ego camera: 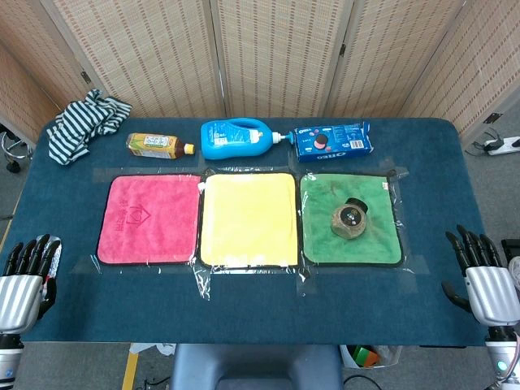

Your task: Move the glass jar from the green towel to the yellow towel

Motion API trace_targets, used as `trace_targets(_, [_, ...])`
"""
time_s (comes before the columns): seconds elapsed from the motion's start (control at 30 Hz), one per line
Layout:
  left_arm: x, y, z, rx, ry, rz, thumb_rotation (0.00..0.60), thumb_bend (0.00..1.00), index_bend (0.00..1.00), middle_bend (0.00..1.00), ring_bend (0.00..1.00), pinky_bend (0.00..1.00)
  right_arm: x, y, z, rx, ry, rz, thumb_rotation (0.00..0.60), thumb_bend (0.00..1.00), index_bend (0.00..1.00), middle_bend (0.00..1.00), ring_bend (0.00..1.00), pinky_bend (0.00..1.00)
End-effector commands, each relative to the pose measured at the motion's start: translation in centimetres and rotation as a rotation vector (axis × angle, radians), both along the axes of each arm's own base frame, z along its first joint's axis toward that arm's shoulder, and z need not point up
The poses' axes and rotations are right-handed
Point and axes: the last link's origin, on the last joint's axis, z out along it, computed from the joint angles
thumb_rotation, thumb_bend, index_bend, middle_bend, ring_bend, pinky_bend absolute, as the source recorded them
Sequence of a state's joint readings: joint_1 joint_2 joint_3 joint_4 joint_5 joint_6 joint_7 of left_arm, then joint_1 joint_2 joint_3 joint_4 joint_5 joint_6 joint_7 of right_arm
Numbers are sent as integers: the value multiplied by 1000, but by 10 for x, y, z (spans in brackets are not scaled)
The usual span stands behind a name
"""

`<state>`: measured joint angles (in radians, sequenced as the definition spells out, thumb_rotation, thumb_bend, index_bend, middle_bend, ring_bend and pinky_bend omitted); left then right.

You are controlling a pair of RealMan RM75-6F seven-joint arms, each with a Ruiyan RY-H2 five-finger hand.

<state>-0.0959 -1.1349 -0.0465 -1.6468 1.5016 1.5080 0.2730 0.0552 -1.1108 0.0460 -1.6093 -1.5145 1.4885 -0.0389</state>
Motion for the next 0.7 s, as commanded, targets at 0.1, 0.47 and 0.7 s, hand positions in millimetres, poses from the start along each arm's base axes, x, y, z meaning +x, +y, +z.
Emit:
trace_targets(0.1, [2, 0, 0, 3, 1, -3, 600, 719, 42, 55, 69, 0, -1, 0, 0, 3, -9, -1, 600, 323, 0, 0, 0, 0])
trace_targets(0.47, [4, -1, -1, -3, -8, 3, 600, 719, 47, 56, 69, 0, -1, -11, -4, 45, -86, -23, 600, 322, 0, 0, 0, 0])
trace_targets(0.7, [4, -1, -3, -12, -13, 6, 600, 719, 53, 56, 71, 0, 8, -38, -10, 143, -198, -56, 600, 323, 0, 0, 0, 0])
